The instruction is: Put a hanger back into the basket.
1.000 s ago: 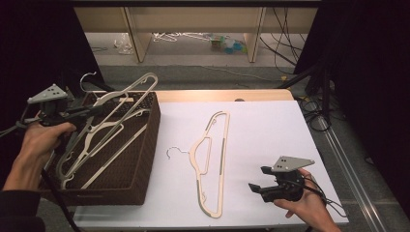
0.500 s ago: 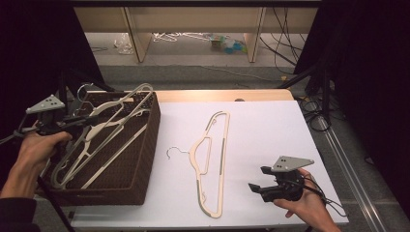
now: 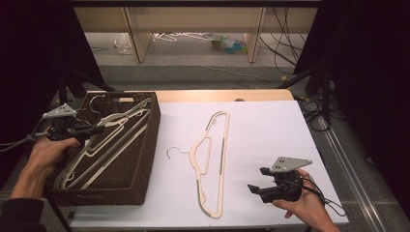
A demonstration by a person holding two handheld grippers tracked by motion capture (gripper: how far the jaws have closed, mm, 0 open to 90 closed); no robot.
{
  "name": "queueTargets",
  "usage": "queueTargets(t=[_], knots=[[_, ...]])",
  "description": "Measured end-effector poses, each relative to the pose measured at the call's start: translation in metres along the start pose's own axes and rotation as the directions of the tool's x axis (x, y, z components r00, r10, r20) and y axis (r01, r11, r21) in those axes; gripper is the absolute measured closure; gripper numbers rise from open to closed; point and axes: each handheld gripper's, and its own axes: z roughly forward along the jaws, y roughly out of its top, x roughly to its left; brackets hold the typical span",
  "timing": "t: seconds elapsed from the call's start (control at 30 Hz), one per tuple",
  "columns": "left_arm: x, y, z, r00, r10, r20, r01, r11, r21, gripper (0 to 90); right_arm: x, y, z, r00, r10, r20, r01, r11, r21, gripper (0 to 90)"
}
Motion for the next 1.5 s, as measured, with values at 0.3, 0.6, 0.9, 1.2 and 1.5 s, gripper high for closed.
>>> queueTargets(t=[0.3, 0.6, 0.9, 1.2, 1.5], knots=[[0.006, -0.011, 0.022, 0.9986, -0.054, 0.0, 0.054, 0.9959, 0.073, 85.1, -0.002, -0.001, 0.0, 1.0, -0.004, 0.001, 0.004, 1.0, 0.0, 28.3], [0.024, -0.029, 0.025, 0.9924, -0.067, -0.103, 0.079, 0.9895, 0.121, 81.1, -0.002, -0.002, 0.003, 1.0, -0.007, 0.002, 0.007, 1.0, 0.002, 28.3], [0.027, -0.033, 0.027, 0.9787, -0.061, -0.196, 0.086, 0.9884, 0.125, 75.7, -0.001, -0.003, 0.003, 0.9999, 0.01, -0.004, -0.009, 1.0, 0.019, 28.2], [0.029, -0.035, 0.022, 0.9376, -0.037, -0.346, 0.104, 0.9789, 0.176, 66.9, 0.0, -0.003, 0.007, 1.0, -0.002, -0.009, 0.002, 1.0, 0.022, 28.1], [0.001, -0.023, 0.006, 0.9677, -0.052, -0.247, 0.073, 0.9943, 0.077, 53.2, 0.0, -0.004, 0.011, 1.0, -0.003, -0.004, 0.003, 1.0, 0.027, 27.9]])
